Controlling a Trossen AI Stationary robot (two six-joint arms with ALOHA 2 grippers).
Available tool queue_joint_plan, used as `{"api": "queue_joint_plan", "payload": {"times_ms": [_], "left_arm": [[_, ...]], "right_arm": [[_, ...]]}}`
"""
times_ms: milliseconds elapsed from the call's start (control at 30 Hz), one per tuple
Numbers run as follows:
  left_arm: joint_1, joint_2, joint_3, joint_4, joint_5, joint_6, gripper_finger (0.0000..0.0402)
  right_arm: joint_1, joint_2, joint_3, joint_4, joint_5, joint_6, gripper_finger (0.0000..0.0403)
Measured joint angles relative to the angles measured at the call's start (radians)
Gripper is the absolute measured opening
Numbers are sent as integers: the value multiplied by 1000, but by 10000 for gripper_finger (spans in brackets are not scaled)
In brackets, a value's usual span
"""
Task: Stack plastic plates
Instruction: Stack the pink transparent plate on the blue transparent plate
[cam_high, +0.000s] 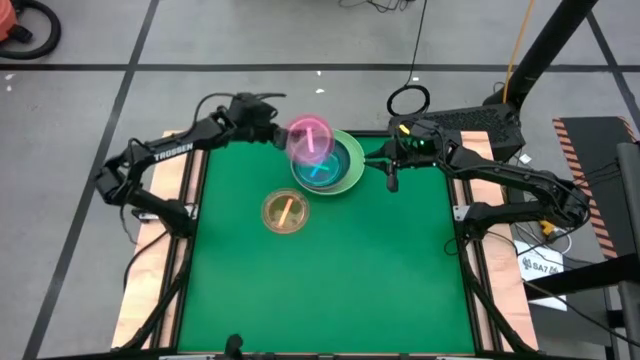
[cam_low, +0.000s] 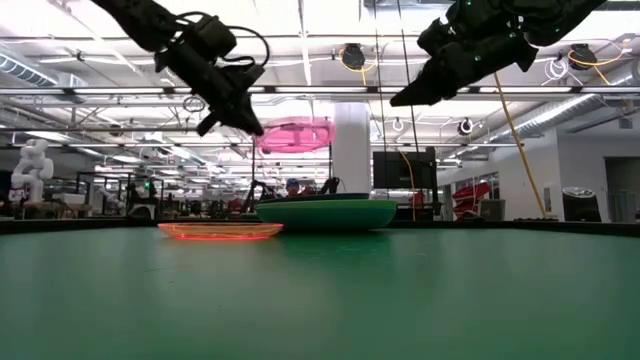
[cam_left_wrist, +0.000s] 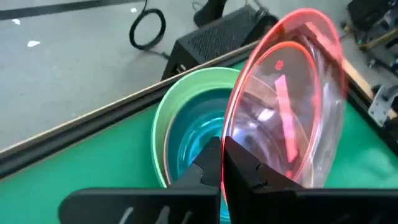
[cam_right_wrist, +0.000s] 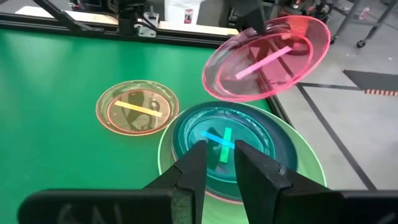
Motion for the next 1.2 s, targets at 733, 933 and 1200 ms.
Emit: {"api": "queue_joint_plan", "payload": {"times_ms": [733,933,1200], "left_arm": [[2,338,386,-460,3,94,5],[-20,342,386,-477,-4,65,9],[-53,342,386,-476,-20,45,11]], "right_arm": [[0,0,0,-46,0,-18,75],[0,0,0,-44,0,-18,75],[0,0,0,-43,2,-29,75]]}}
